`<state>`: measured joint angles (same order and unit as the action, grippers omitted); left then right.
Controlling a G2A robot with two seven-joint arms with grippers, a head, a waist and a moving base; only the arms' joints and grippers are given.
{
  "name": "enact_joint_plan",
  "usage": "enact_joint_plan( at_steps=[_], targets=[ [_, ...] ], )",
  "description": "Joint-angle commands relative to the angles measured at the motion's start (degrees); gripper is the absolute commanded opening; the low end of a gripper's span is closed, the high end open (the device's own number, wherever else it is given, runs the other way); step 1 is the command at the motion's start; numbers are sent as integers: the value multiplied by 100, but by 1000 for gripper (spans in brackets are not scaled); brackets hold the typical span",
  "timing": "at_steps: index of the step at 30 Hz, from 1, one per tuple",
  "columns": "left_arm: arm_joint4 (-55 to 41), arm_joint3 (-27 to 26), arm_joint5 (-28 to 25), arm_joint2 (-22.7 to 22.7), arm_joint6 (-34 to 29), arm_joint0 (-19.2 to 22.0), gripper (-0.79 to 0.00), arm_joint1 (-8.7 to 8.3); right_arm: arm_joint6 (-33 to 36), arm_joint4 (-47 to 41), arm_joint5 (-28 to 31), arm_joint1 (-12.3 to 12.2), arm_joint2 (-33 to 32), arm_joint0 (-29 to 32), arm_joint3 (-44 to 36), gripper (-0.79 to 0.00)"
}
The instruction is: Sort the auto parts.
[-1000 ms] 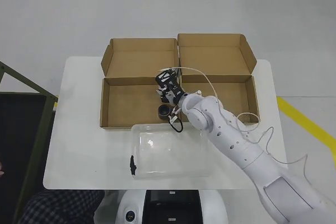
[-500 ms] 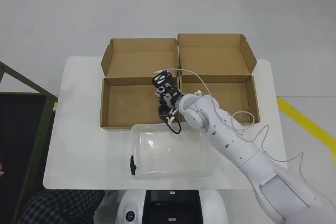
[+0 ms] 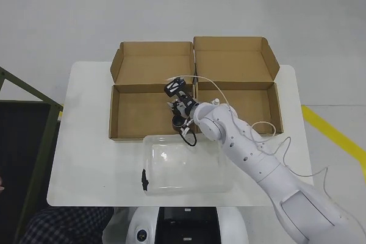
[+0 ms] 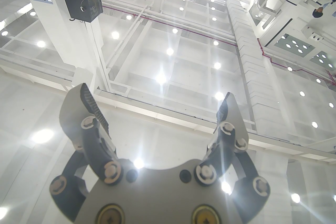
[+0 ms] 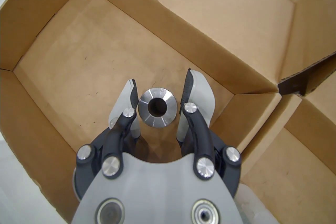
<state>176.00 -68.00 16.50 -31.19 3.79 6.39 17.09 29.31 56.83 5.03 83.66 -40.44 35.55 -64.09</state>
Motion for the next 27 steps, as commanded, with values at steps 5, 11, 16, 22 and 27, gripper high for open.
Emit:
enact_joint_plan(
  at_steps=[5, 11, 16, 22, 27],
  targets=[
    [0, 0, 0, 0, 0, 0, 0, 0, -218, 189, 24, -34, -169, 160, -382, -456],
    [0, 0, 0, 0, 0, 0, 0, 0, -344, 445, 181, -153, -503, 486, -1158, -443],
    [0, 0, 0, 0, 0, 0, 0, 0, -451, 703, 609, -316, -918, 915, -2029, -428],
    [0, 0, 0, 0, 0, 0, 0, 0, -471, 964, 1261, -525, -1479, 1521, -3024, -403],
    [0, 0, 0, 0, 0, 0, 0, 0, -776, 1235, 1766, -703, -2072, 2130, -3631, -329]
  ],
)
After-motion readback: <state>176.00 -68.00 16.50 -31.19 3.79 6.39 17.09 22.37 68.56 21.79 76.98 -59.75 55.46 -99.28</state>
